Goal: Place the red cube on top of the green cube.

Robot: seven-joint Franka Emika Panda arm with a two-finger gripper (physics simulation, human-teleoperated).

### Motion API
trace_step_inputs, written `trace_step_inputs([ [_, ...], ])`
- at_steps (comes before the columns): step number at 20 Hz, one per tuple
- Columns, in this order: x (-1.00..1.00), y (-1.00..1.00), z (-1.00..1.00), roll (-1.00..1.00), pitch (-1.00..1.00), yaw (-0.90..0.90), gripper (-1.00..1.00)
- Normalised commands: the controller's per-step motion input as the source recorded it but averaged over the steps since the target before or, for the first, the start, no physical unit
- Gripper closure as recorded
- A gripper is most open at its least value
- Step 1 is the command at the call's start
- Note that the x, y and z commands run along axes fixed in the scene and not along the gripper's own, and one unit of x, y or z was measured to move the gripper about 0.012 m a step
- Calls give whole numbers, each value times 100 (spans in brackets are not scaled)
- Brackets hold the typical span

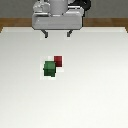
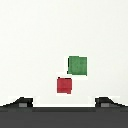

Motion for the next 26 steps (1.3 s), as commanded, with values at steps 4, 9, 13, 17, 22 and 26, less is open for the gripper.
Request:
trace_step_inputs([
  [4, 0, 0, -100, 0, 0, 0, -100],
  [9, 0, -20, -80, 0, 0, 0, -100],
  [13, 0, 0, 0, 0, 0, 0, -100],
  [17, 0, 0, -50, 0, 0, 0, -100],
  [22, 20, 0, 0, 0, 0, 0, -100],
  [26, 0, 0, 0, 0, 0, 0, 100],
])
